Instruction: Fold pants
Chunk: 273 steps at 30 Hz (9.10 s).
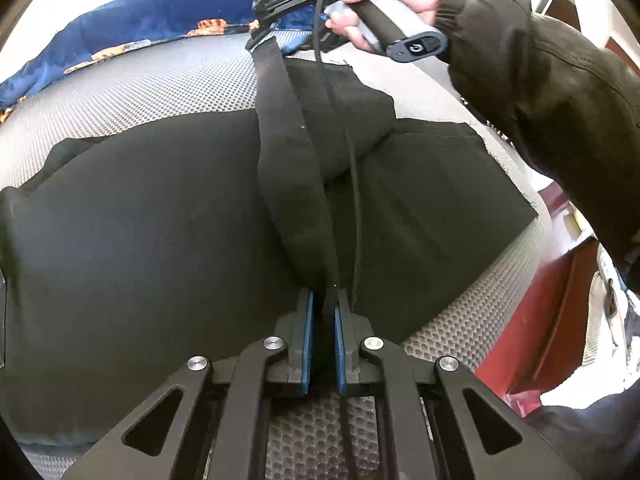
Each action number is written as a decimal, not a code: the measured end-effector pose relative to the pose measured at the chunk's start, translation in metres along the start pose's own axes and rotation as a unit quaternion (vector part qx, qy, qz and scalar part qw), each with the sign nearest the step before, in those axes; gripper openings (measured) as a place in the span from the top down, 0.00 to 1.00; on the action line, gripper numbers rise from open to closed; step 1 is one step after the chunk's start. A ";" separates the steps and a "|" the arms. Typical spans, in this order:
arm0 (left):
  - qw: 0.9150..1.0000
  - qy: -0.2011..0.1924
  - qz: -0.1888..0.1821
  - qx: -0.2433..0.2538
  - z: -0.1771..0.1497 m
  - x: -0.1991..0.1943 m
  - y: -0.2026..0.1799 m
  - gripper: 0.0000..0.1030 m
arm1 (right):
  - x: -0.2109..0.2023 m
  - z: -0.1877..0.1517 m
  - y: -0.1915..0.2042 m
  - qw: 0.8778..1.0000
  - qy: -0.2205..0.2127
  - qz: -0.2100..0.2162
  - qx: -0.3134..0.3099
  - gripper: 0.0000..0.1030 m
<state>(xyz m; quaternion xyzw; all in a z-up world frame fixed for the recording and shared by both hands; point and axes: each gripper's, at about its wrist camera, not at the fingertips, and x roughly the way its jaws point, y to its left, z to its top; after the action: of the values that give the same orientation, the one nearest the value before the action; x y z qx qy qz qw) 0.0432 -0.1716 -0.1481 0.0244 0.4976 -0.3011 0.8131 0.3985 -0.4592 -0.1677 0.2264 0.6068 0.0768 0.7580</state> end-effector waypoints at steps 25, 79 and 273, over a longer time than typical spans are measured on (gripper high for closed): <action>0.995 -0.006 0.005 0.101 -0.002 -0.011 -0.022 0.90 | -0.235 -0.240 -0.178 0.967 -0.165 -0.082 0.174 0.96; 0.944 -0.120 0.221 -0.213 -0.039 -0.134 0.193 0.51 | -0.054 -0.142 0.077 0.969 0.036 0.122 -0.213 0.57; 0.973 -0.049 -0.028 -0.224 -0.013 -0.132 0.169 0.42 | -0.034 -0.288 0.134 0.972 0.045 0.113 -0.200 0.62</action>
<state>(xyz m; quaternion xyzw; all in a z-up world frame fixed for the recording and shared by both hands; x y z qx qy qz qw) 0.0769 0.0322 -0.0904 -0.1871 0.5123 -0.2054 0.8126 0.1364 -0.2814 -0.1254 0.1337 0.5833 0.2915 0.7462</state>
